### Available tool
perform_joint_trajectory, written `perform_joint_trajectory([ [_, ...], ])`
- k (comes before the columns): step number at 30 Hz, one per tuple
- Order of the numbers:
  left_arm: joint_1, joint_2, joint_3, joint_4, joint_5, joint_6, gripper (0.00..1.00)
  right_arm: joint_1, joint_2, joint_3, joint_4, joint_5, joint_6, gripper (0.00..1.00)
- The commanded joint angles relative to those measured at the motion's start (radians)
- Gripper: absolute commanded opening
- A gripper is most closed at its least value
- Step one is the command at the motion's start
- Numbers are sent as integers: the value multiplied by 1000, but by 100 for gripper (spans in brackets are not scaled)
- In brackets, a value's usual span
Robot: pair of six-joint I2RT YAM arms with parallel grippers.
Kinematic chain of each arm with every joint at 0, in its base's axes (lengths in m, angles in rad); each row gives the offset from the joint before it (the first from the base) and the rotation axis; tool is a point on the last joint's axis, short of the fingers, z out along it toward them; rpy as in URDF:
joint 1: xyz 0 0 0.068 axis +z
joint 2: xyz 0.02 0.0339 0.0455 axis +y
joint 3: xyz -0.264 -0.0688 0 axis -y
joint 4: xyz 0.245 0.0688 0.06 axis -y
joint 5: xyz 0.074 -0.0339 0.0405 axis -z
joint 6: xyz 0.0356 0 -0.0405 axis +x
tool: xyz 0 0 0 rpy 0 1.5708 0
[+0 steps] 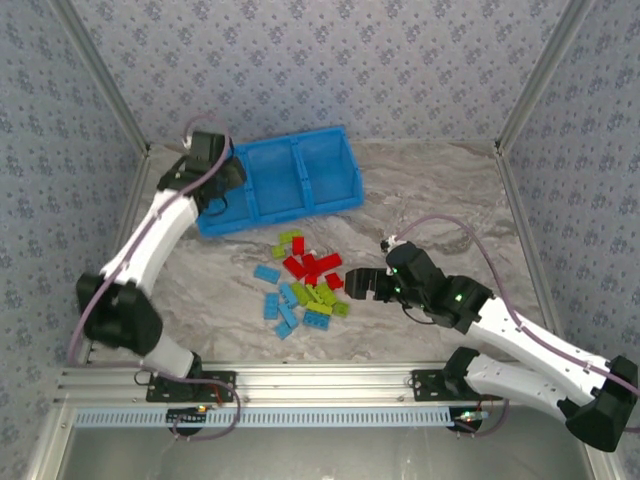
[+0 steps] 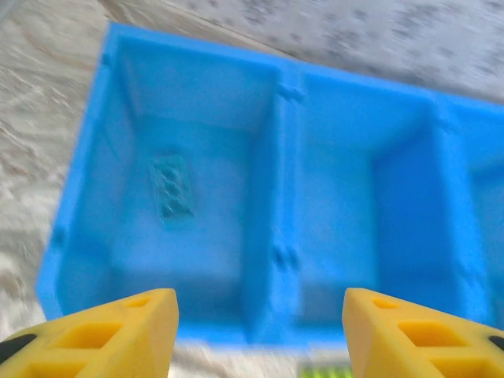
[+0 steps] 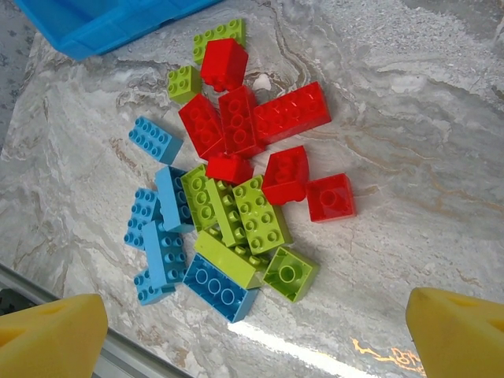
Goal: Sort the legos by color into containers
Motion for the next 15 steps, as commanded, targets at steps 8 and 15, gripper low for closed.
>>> perform_joint_trajectory([
  [8, -280, -271, -497, 58, 83, -25, 66, 3, 87, 7, 58, -5, -5, 100],
  [15, -290, -52, -518, 67, 123, -75, 88, 0, 112, 20, 59, -12, -14, 100],
])
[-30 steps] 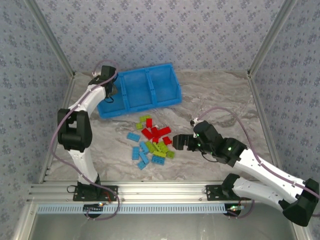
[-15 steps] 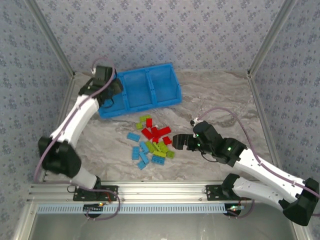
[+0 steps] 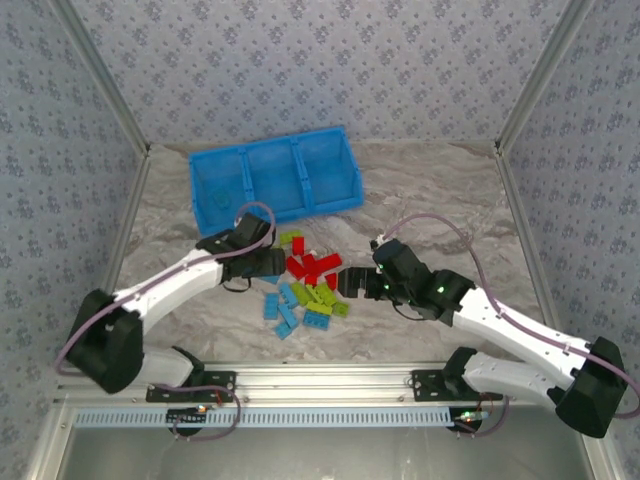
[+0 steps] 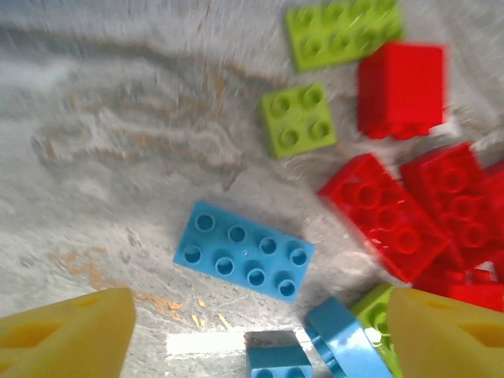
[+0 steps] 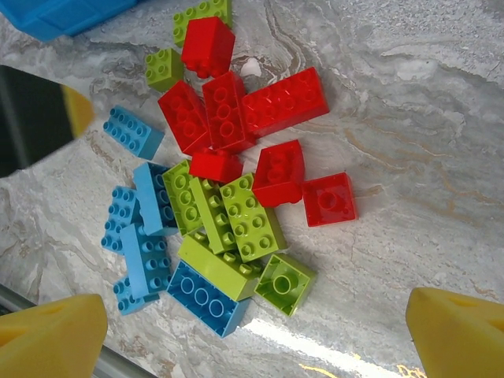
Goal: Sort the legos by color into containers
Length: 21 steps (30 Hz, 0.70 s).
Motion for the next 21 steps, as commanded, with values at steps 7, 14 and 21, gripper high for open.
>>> perform_joint_trajectory([
  [7, -32, 224, 67, 18, -40, -67, 95, -2, -54, -6, -17, 19, 9, 100],
  [14, -32, 294, 54, 21, -97, -58, 92, -9, -94, -20, -34, 40, 9, 100],
  [21, -30, 302, 28, 53, -107, -59, 66, -10, -78, -30, -8, 3, 9, 100],
])
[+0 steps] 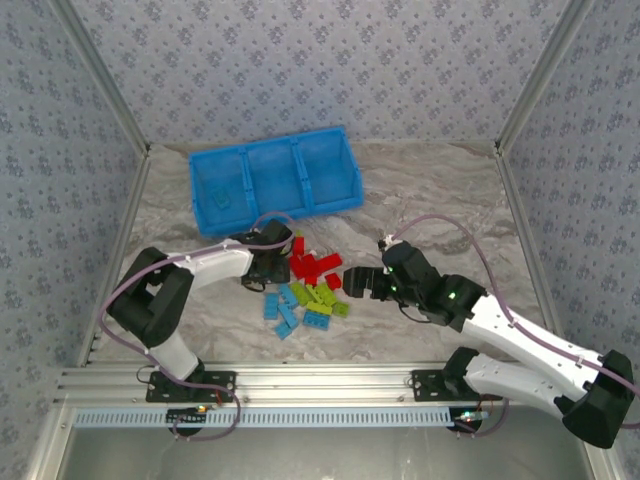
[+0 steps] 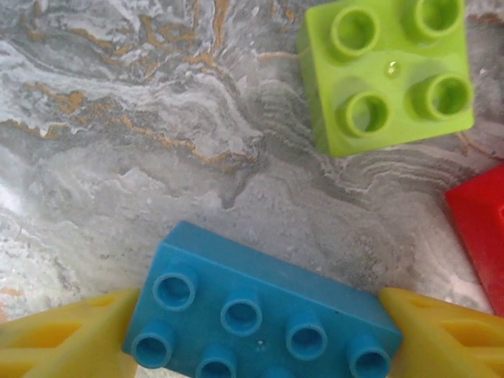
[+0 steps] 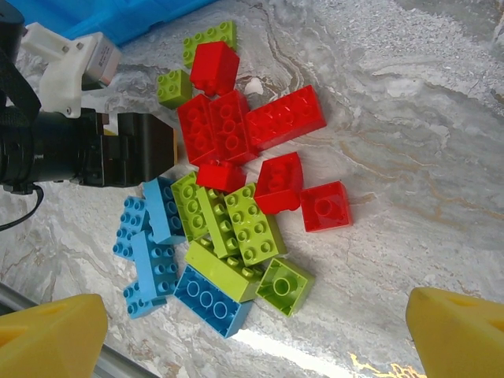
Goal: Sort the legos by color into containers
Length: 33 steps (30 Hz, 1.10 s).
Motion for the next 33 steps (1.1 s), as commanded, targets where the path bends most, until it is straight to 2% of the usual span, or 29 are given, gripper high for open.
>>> perform_joint_trajectory([
  [1, 6, 18, -16, 10, -26, -1, 62, -2, 7, -9, 17, -34, -2, 100],
  [4, 5, -14, -25, 26, -10, -7, 55, 15, 23, -9, 67, -81, -27, 100],
  [8, 13, -116, -13, 7, 0, -6, 54, 43, 53, 6, 103, -106, -48, 100],
  [12, 21, -267, 48, -46, -78, 23, 54, 58, 56, 16, 113, -75, -52, 100],
  [14, 60, -315, 91, -45, -117, 66, 54, 58, 51, 15, 111, -58, -51, 100],
  [16, 134, -318, 134, -23, -96, 105, 53, 58, 45, 13, 110, -46, -50, 100],
  [20, 294, -214, 265, 16, -22, 149, 52, 57, 28, 6, 97, -39, -37, 100],
  [24, 398, -27, 439, 23, 34, 147, 52, 58, -9, -18, 77, -13, -12, 100],
  [30, 495, 249, 710, -63, 95, 129, 57, 59, -95, -46, 25, 22, 17, 100],
  [33, 503, 298, 787, -96, 101, 142, 59, 60, -131, -52, -7, 38, 18, 100],
])
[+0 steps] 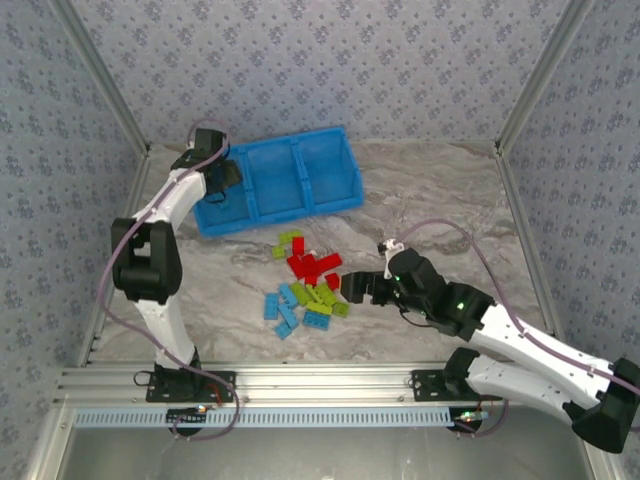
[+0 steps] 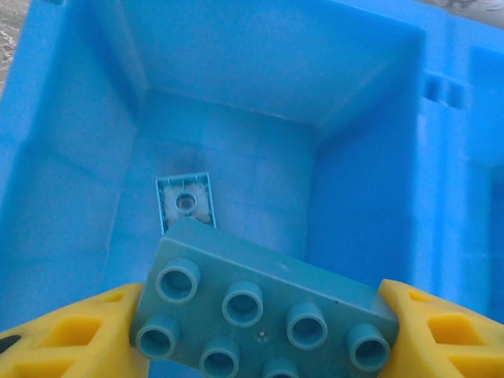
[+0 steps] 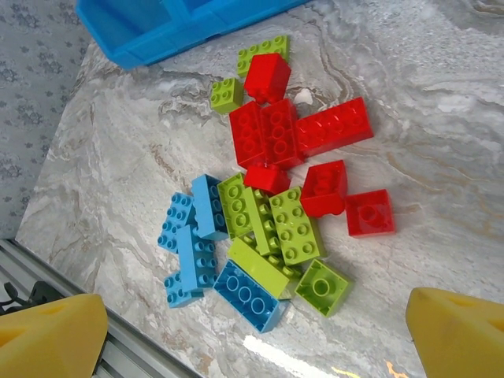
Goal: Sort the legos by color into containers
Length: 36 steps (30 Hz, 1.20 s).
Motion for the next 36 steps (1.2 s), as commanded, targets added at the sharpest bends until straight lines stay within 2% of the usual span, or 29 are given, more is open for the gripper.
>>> perform_joint_trajectory([
  [1, 2, 6, 92, -71, 39, 24, 62, 6, -39, -14, -65, 46, 21, 100],
  [4, 2, -5, 103, -77, 48, 24, 73, 6, -54, -27, -61, 57, 26, 100],
  [8, 0, -72, 62, -73, 87, 21, 74, 6, -42, -33, -34, 56, 27, 100],
  [11, -21, -170, -35, -25, 106, 18, 75, 3, -8, -18, -15, 51, -10, 100],
  [15, -65, -290, -146, 9, 80, 21, 81, -13, 96, 86, -67, 42, -87, 100],
  [20, -48, -230, -110, -41, 43, 54, 83, -30, 216, 178, -93, 10, -105, 100],
  [23, -30, -173, -64, -85, 69, 58, 83, -29, 243, 180, -71, -22, -95, 100],
  [25, -32, -202, -93, -59, 88, 50, 83, -31, 243, 174, -62, -26, -90, 100],
  [29, -52, -372, -175, -28, 133, 29, 83, -44, 269, 192, -52, -36, -105, 100],
  [31, -88, -488, -219, -37, 133, 43, 83, -53, 317, 227, -56, -41, -106, 100],
  [36, -278, -770, -289, -132, 130, 195, 84, -133, 524, 374, -100, -58, -209, 100],
])
